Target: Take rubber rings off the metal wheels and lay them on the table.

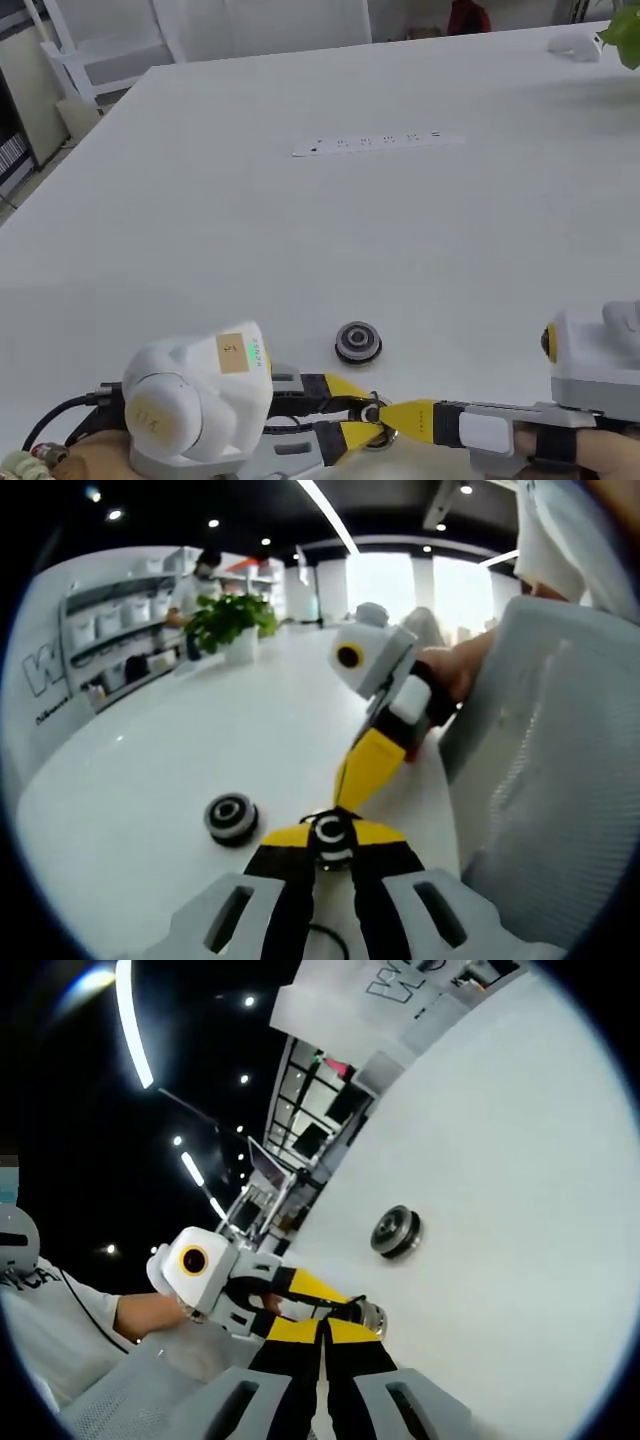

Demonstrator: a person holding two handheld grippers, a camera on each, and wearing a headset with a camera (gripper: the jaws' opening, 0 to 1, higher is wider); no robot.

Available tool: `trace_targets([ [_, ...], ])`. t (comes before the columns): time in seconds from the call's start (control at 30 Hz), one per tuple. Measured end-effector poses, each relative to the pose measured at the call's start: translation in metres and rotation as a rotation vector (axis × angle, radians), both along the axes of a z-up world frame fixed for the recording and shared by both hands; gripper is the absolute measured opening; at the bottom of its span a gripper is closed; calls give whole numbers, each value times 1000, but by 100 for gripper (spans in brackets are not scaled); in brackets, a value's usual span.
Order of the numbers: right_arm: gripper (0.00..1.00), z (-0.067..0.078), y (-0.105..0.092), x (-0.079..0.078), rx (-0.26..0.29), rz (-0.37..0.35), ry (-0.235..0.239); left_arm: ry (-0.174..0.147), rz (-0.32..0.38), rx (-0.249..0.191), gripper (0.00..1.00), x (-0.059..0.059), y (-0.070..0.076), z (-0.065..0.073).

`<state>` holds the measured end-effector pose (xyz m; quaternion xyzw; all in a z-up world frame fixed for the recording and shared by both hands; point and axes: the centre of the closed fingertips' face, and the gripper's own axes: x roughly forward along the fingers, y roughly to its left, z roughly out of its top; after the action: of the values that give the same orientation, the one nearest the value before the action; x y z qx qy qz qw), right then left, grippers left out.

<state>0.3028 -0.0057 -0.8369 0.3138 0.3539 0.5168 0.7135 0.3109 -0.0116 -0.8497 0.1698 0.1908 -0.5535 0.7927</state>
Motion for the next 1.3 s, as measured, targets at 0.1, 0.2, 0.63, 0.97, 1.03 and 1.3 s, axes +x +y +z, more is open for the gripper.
trace_targets([
  [0.1,0,1,1,-1,6,2,0,-4,-4,2,14,0,0,0],
  [0.2,0,3,1,-2,14,5,-4,-3,-5,3,14,0,0,0],
  [0.63,0,7,1,-3,39,6,0,2,-11,11,14,0,0,0],
  [0.97,0,1,-2,1,13,-14,9,10,-8,44,14,0,1,0],
  [1.03,0,0,-3,1,14,-11,8,24,2,43,16,1,2,3],
  [1.3,0,0,-4,3,19,-14,16,3,-7,51,18,-1,6,13],
])
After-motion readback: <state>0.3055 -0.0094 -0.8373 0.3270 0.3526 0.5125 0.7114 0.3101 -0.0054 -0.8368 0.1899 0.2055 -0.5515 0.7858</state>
